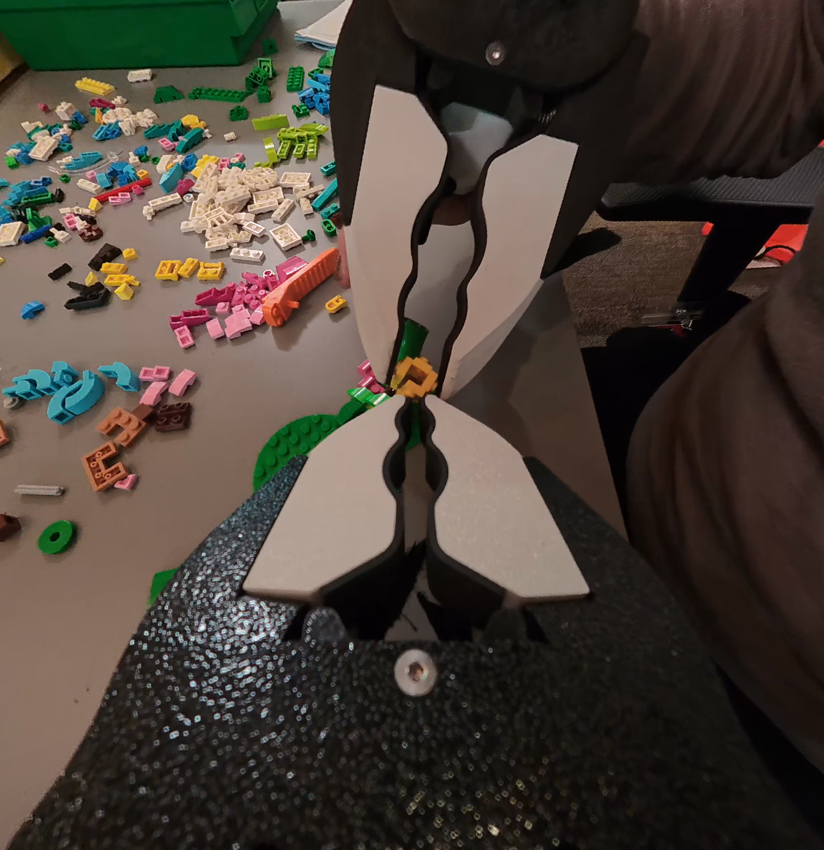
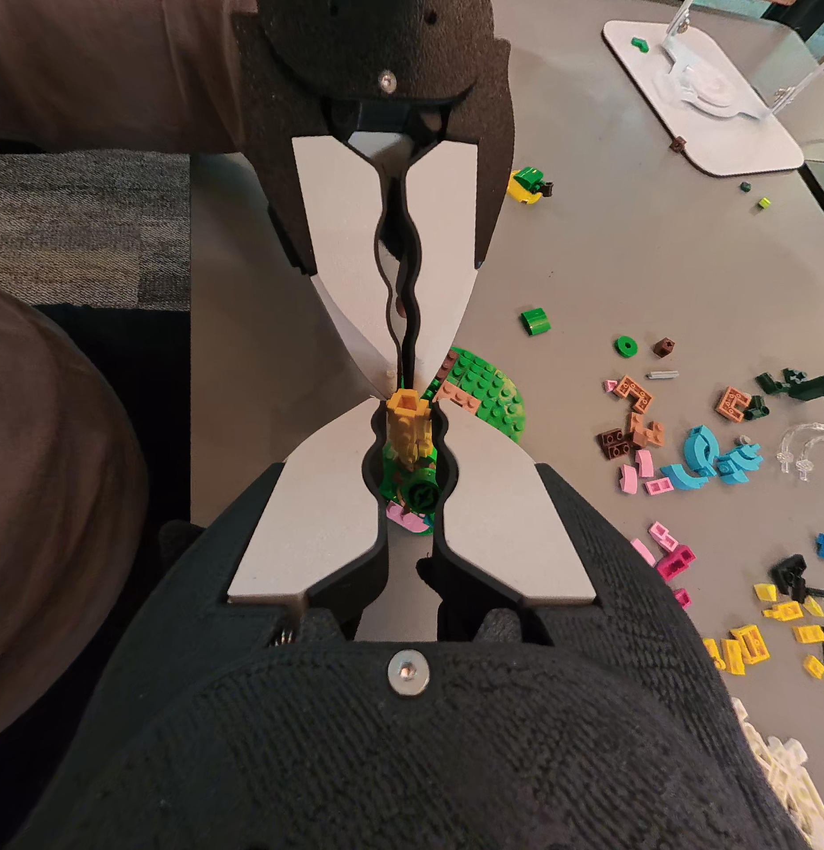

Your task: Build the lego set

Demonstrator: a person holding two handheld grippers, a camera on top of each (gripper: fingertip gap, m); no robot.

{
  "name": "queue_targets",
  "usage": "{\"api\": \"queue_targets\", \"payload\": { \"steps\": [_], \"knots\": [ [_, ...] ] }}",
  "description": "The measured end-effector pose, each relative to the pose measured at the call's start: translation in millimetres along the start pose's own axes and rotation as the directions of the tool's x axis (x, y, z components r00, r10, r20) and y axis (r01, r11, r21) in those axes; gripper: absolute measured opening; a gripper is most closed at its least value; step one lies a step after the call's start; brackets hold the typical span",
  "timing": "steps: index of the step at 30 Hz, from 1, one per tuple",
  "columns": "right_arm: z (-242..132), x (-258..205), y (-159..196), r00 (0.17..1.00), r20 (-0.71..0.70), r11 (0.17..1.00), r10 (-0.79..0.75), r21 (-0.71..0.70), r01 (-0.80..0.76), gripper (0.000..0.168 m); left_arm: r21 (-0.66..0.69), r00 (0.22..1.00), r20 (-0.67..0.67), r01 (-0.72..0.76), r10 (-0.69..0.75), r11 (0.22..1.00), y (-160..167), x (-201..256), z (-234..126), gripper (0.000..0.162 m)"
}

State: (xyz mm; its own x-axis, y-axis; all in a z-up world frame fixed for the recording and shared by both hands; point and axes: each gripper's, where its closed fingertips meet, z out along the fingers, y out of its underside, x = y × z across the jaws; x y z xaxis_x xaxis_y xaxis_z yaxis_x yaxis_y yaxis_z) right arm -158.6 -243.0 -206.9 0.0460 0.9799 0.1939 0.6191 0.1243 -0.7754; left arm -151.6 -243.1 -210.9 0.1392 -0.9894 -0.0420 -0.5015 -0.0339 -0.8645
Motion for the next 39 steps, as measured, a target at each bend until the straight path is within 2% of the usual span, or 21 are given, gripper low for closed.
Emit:
{"api": "queue_targets", "payload": {
  "steps": [7, 16, 23, 28, 30, 35, 39],
  "knots": [
    [-1.3, 0.3, 2.0, 1.000, 0.010, 1.000, 0.006, 0.013, -0.006, 0.016, -0.022, 0.999, 0.011, -0.051, 0.052, 0.998, -0.4, -0.5, 1.7, 0.001],
    [-4.7, 2.0, 1.6, 0.999, 0.009, 0.998, 0.033, 0.047, -0.034, 0.017, 0.012, 1.000, -0.013, -0.013, 0.013, 1.000, -2.2, 3.4, 3.5, 0.002],
    [-9.1, 1.5, 2.8, 0.997, 0.032, 0.996, 0.065, 0.064, -0.067, 0.030, -0.008, 1.000, -0.019, 0.005, -0.005, 1.000, 4.4, 6.2, 5.8, 0.009],
    [-33.6, 7.5, 6.8, 0.991, 0.059, 0.987, 0.122, 0.103, -0.127, 0.036, -0.018, 0.998, -0.042, 0.050, -0.051, 0.999, 12.1, 11.8, 0.9, 0.010],
    [-41.0, 15.5, 18.5, 0.985, 0.047, 0.982, 0.168, 0.078, -0.172, 0.033, -0.044, 0.996, -0.061, 0.064, -0.067, 0.997, 17.1, 15.1, 2.3, 0.009],
    [-36.8, 38.7, 55.9, 0.971, -0.101, 0.972, 0.216, -0.073, -0.223, 0.003, -0.091, 0.996, -0.064, 0.060, -0.066, 0.994, 22.8, 15.5, 12.5, 0.007],
    [-17.5, 35.3, 72.8, 0.980, -0.118, 0.964, 0.159, -0.195, -0.180, 0.000, -0.138, 0.996, -0.072, 0.050, -0.061, 0.989, 27.0, 17.6, 19.3, 0.007]
  ]
}}
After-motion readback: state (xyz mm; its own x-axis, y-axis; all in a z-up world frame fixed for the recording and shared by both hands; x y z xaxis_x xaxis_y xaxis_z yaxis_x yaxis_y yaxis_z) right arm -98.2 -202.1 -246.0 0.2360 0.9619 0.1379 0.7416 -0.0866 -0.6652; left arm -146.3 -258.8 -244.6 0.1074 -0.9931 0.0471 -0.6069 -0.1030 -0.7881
